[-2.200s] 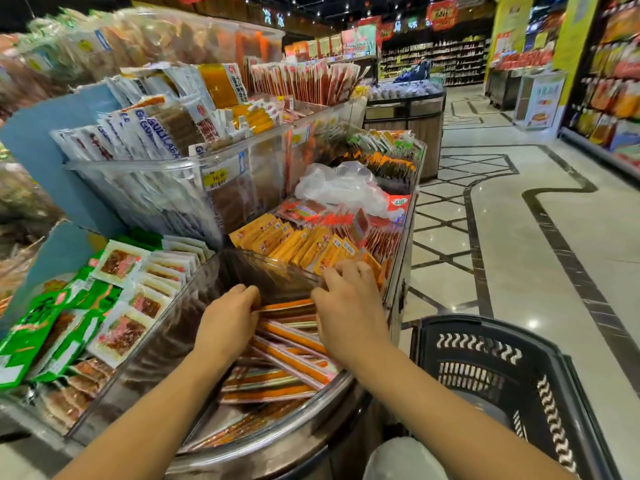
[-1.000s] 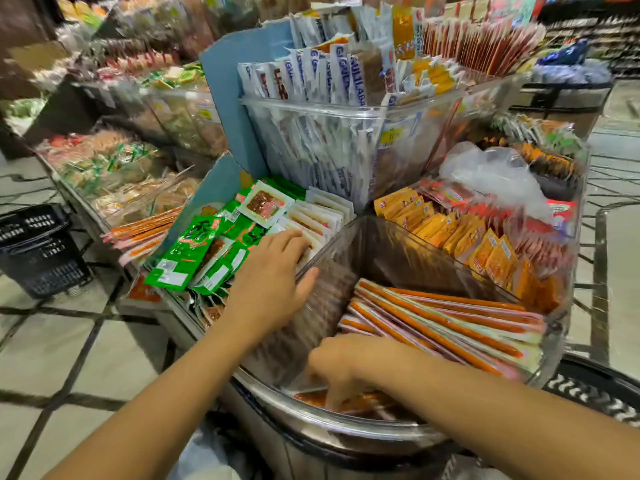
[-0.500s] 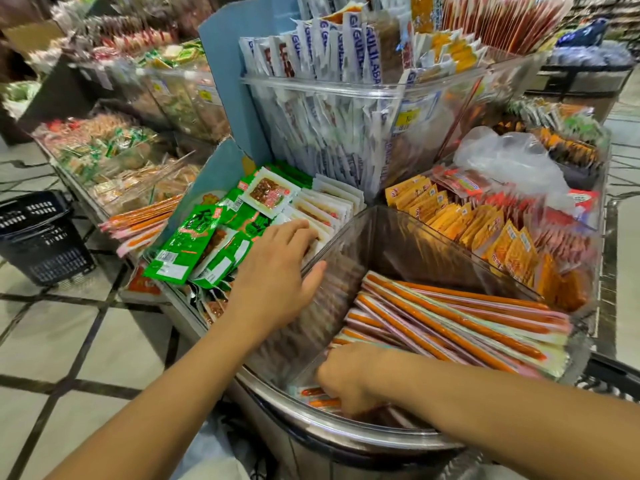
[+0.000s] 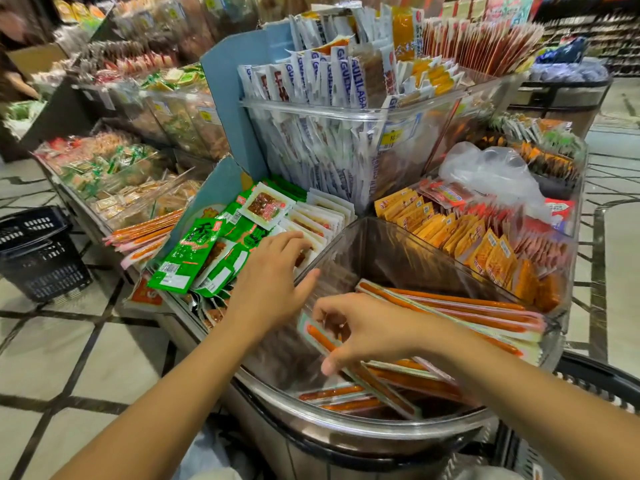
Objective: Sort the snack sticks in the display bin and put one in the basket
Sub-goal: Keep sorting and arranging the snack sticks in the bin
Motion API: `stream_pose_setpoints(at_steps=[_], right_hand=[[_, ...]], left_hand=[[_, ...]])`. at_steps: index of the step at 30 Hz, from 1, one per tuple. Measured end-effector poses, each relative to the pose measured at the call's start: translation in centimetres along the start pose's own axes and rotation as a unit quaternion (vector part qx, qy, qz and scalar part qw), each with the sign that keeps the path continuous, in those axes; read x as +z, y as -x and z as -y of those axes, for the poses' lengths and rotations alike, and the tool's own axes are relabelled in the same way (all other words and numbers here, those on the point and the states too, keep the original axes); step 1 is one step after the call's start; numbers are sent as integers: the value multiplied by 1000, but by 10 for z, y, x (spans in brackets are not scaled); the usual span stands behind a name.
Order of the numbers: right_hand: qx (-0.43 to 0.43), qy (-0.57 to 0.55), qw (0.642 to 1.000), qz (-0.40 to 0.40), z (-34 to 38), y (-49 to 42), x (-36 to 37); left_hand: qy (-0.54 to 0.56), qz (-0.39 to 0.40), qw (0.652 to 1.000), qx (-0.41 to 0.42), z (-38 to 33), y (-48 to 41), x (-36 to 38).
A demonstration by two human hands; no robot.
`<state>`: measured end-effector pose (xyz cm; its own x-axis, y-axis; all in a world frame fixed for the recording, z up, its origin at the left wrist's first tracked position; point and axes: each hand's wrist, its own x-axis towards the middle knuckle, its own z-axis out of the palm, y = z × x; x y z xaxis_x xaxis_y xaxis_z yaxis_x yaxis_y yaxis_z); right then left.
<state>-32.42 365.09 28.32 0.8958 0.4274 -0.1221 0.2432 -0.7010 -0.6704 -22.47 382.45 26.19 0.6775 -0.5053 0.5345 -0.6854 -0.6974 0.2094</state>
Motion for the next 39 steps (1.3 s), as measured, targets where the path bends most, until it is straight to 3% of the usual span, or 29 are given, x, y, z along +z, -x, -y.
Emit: stream_pose_setpoints(at_steps=[5,9,13,16,18,20,22,29,35,39], right_hand=[[-48,-74,977,-194,14,34,-37],[-53,-84,954,-282,23,57,-55],[-58,-83,931,-351,29,71,-63],[-59,-140,913,-378,34,80,-68],[-54,-157,902,-398,37,85,-71],[-47,-166,893,-417,37,88,-72],[-46,-187,883,-429,36,88,-73],[-25,-235,871,-431,31,82,-64],[41,-127,937,-322,22,77,-27],[44,-111,915,-386,17,76,-29]], left_hand=[[-10,4,1000,-1,-5,1,-3],[-34,-1,999,12,-6,2,-2],[-80,-66,992,76,-17,4,-12],[-25,-72,992,96,-43,17,-21],[99,12,994,49,-65,31,-25],[213,136,968,-9,-78,44,-22],[244,211,946,-11,-81,52,-16],[297,218,930,-4,-79,54,-16],[340,177,923,-26,-80,56,-20],[366,203,906,-53,-82,55,-21]])
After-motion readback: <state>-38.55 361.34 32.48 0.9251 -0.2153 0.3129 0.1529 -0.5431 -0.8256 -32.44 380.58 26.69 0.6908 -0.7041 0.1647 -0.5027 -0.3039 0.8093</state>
